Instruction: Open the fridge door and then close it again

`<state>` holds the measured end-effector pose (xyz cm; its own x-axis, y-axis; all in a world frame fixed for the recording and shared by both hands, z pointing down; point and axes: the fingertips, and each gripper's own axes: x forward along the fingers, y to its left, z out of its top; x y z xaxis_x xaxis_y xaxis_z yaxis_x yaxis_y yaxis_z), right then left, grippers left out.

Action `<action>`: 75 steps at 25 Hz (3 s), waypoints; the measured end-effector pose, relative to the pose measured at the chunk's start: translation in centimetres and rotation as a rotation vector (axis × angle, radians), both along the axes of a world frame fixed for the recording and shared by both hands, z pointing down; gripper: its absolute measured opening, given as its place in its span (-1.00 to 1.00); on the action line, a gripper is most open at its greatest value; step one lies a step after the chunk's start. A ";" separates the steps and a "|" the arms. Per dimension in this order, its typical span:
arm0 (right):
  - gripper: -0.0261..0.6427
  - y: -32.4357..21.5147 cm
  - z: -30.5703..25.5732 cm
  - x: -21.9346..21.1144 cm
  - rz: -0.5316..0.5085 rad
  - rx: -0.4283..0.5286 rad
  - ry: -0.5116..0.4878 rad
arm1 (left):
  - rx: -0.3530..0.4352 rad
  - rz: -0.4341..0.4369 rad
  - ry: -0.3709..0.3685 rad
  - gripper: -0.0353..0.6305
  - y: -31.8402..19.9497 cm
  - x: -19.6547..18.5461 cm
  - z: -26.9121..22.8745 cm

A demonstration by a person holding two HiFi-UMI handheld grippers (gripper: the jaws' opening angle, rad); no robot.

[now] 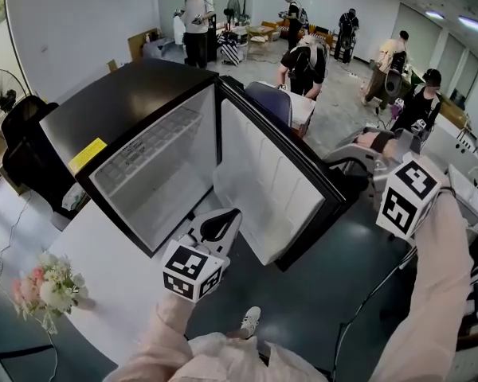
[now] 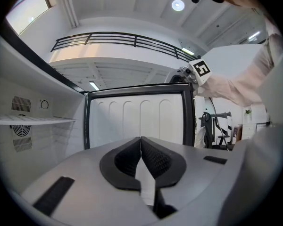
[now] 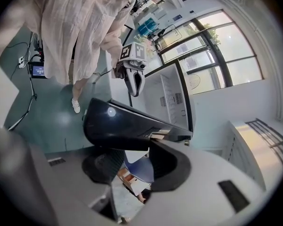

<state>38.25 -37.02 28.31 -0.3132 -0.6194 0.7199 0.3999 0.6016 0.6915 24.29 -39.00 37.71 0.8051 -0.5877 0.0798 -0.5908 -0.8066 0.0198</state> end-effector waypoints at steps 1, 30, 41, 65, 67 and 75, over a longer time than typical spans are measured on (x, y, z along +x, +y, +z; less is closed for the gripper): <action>-0.45 0.1 0.0 -0.3 0.007 0.002 -0.002 | 0.000 -0.004 0.000 -0.86 0.2 -0.5 0.0; -0.47 2.0 0.3 -9.3 0.170 0.048 -0.027 | -0.013 -0.123 -0.035 -0.86 9.1 -14.2 1.2; -0.52 2.0 0.3 -13.2 0.126 0.103 -0.014 | -0.033 -0.207 -0.038 -0.86 9.9 -18.1 2.1; -0.71 0.2 -0.3 -22.8 -0.089 0.201 0.055 | -0.062 -0.307 -0.011 -0.86 8.2 -21.8 2.6; -0.71 0.0 -0.4 -23.5 -0.102 0.198 0.042 | -0.065 -0.317 -0.011 -0.86 8.2 -22.3 2.6; -0.73 -1.1 -0.5 -26.2 -0.140 0.198 0.025 | -0.083 -0.357 -0.013 -0.86 8.0 -24.4 3.3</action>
